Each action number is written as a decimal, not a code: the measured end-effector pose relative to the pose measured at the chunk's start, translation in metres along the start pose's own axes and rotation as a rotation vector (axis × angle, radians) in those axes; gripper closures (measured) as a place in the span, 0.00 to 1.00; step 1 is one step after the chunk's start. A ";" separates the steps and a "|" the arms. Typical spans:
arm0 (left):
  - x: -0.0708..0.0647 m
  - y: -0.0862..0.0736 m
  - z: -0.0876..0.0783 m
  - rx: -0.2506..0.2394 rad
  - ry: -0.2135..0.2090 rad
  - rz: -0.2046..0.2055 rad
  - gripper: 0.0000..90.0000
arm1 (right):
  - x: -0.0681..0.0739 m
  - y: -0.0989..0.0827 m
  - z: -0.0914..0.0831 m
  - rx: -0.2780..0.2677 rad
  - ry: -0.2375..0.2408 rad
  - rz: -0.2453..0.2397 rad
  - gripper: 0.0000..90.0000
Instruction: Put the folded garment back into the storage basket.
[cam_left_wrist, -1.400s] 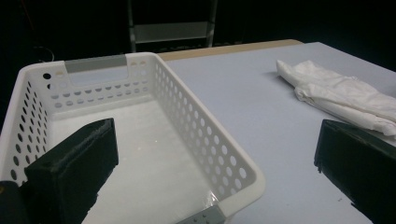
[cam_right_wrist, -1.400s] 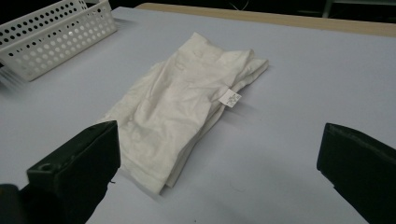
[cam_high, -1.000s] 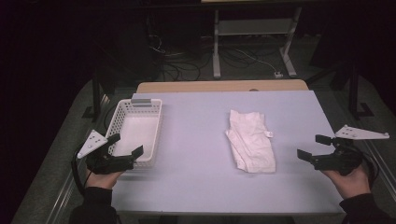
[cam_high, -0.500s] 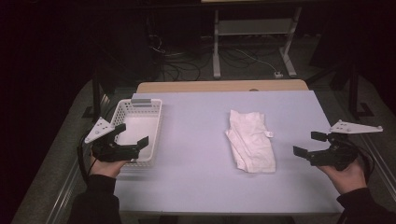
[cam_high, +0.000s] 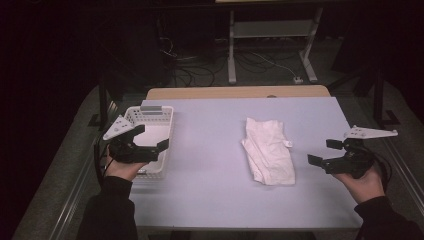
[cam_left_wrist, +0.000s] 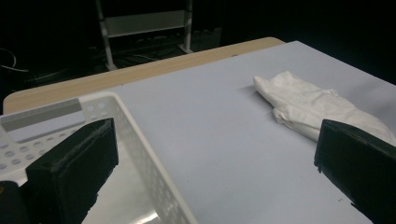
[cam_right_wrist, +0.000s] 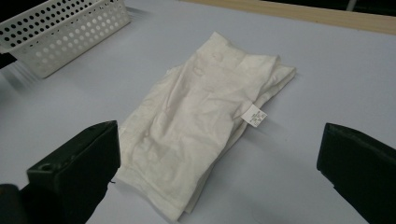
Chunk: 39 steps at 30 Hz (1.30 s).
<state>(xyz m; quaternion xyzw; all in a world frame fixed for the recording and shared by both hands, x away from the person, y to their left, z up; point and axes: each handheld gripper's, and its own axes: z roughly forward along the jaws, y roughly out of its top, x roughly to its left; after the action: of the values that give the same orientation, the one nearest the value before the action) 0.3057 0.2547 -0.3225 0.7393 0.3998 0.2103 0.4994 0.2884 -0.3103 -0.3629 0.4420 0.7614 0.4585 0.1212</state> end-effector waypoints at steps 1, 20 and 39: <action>-0.001 0.003 0.003 0.003 -0.005 0.006 0.00 | 0.000 0.001 0.001 0.005 0.000 0.004 0.00; -0.013 0.030 0.039 0.029 -0.056 0.022 0.00 | -0.005 0.004 0.017 0.062 0.000 0.034 0.00; -0.017 0.052 0.071 0.065 -0.090 0.024 0.00 | -0.012 0.006 0.036 0.115 0.000 0.062 0.00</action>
<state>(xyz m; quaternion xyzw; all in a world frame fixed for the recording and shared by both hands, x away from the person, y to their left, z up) 0.3660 0.1906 -0.3031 0.7686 0.3748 0.1698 0.4897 0.3193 -0.2974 -0.3806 0.4716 0.7726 0.4173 0.0814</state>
